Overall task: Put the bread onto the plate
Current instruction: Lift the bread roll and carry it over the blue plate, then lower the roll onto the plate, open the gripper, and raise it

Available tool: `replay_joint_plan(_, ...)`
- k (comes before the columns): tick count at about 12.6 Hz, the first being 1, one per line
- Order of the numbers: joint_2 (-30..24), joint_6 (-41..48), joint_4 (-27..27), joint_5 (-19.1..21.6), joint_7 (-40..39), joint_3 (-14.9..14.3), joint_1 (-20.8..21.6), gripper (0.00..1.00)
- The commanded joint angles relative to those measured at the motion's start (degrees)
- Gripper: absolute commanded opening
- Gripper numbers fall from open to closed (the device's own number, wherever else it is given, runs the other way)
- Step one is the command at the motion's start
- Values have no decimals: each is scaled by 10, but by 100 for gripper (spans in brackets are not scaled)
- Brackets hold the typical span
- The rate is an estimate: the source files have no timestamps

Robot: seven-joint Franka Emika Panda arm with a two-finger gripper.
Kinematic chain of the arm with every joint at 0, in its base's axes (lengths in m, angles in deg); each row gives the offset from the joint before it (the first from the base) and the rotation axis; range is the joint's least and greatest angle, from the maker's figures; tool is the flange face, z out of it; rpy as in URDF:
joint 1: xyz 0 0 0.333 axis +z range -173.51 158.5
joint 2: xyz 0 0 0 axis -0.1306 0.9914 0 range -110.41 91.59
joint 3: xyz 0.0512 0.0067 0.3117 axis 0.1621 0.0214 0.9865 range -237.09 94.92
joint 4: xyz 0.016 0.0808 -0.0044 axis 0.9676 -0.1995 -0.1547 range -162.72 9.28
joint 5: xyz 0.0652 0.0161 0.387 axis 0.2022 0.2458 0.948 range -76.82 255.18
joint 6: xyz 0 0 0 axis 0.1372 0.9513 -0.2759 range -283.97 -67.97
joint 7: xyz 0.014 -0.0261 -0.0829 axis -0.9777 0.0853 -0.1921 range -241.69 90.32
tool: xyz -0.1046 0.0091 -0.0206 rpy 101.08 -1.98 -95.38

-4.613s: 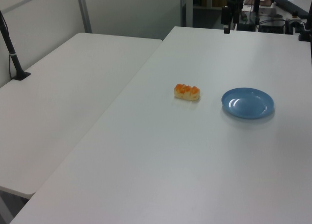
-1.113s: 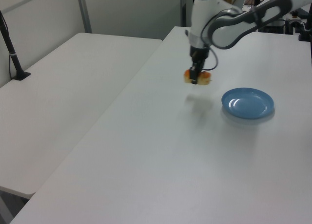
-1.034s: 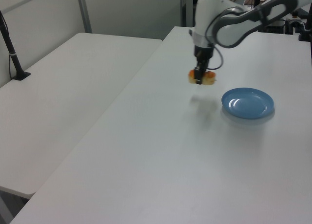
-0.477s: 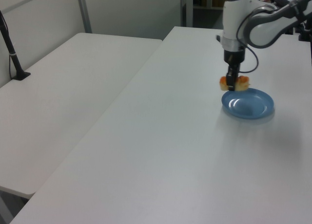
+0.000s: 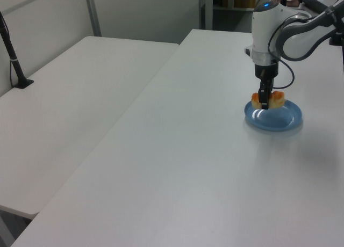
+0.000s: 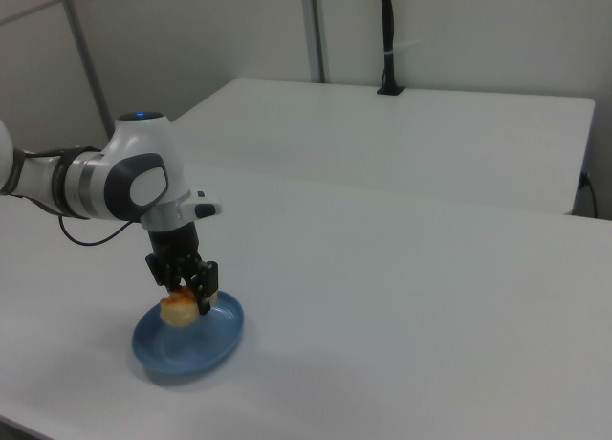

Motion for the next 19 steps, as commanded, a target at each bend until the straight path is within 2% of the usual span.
replay_joint_plan(1, -4, 11, -6, -8, -4, -3, 7, 100)
replay_joint_plan(4, -5, 16, 0, -8, -2, -3, 7, 100)
replay_joint_plan(6, -5, 35, 25, -8, 0, -3, 7, 100)
replay_joint_plan(10, -5, 105, 103, -6, 1, -3, 8, 100)
replay_joint_plan(15, -4, 226, 244, 2, 4, -2, 10, 100)
replay_joint_plan(19, -8, 272, 306, 4, 19, -3, 8, 100)
